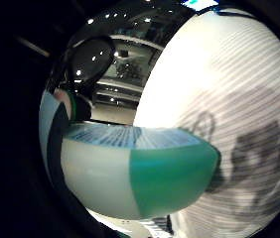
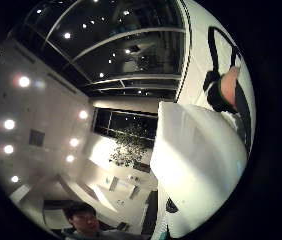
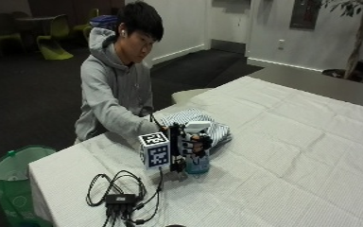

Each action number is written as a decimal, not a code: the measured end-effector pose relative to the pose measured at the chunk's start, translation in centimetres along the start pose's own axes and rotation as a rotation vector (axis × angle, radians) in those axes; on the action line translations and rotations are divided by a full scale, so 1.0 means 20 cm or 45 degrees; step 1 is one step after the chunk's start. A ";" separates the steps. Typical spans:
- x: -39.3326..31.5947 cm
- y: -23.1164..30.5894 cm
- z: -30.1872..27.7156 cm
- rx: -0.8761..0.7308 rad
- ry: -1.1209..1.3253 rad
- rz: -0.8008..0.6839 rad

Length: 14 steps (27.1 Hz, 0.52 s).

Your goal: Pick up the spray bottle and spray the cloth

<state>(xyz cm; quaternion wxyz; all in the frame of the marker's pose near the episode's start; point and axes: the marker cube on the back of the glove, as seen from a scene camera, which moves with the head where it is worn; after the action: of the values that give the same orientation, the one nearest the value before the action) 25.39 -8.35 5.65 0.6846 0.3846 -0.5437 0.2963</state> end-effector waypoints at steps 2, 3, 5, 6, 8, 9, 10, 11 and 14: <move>0.00 -0.01 0.02 -0.035 0.010 -0.010; -0.01 -0.01 0.03 -0.052 0.018 -0.017; -0.01 -0.03 0.05 -0.084 0.036 -0.033; -0.01 -0.04 0.06 -0.098 0.044 -0.040; -0.01 -0.05 0.08 -0.121 0.052 -0.050; -0.01 -0.05 0.09 -0.129 0.050 -0.055; -0.01 -0.06 0.10 -0.134 0.046 -0.060; -0.01 -0.06 0.10 -0.136 0.042 -0.065; -0.01 -0.07 0.12 -0.125 0.041 -0.082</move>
<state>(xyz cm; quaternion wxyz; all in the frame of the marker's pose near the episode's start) 25.24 -11.11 5.50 0.7207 0.3630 -0.5336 0.2532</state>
